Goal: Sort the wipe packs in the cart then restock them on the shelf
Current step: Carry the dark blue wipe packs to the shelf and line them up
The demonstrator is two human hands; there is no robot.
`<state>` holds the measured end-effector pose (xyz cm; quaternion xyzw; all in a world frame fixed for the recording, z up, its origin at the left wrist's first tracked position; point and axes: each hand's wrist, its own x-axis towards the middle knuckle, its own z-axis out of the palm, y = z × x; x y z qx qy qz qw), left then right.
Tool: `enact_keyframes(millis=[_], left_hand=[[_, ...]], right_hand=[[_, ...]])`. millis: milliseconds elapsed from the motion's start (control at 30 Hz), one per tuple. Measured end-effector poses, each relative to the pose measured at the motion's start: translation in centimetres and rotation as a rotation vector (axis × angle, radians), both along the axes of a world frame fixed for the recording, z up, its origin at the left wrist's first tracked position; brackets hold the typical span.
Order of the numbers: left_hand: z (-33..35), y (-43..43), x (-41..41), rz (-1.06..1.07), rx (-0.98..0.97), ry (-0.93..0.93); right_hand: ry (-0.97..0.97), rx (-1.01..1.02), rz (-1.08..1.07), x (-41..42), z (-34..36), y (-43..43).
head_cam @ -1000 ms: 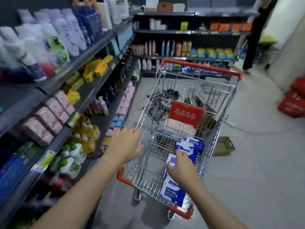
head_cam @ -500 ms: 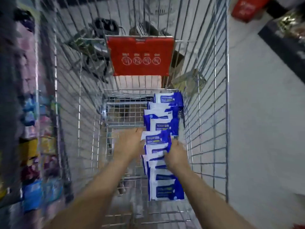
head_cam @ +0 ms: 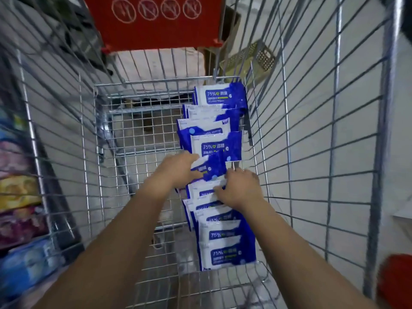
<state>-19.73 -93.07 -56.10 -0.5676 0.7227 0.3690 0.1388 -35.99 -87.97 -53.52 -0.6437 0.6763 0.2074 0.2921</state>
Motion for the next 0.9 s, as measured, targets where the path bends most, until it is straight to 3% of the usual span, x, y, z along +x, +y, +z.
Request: enact_keyframes(millis=[200,400,600,900], left_hand=[[4.2,-1.6,3.1,0.315,-0.074,0.236],[15.5,-0.5,5.6,0.57,-0.104,0.554],[31.2,7.4,8.1,0.759,-0.359,0.409],[52.7,32.1,8.6,1.085,-0.76,0.271]], right_hand=[[-0.106,-0.08,0.124,0.2,2.6,-0.5],[-0.273,-0.302,0.218,1.0,12.5,-1.5],[-0.512,-0.392,0.519,1.3,27.1,-0.9],[-0.932,-0.39,1.036,5.5,48.1,11.9]])
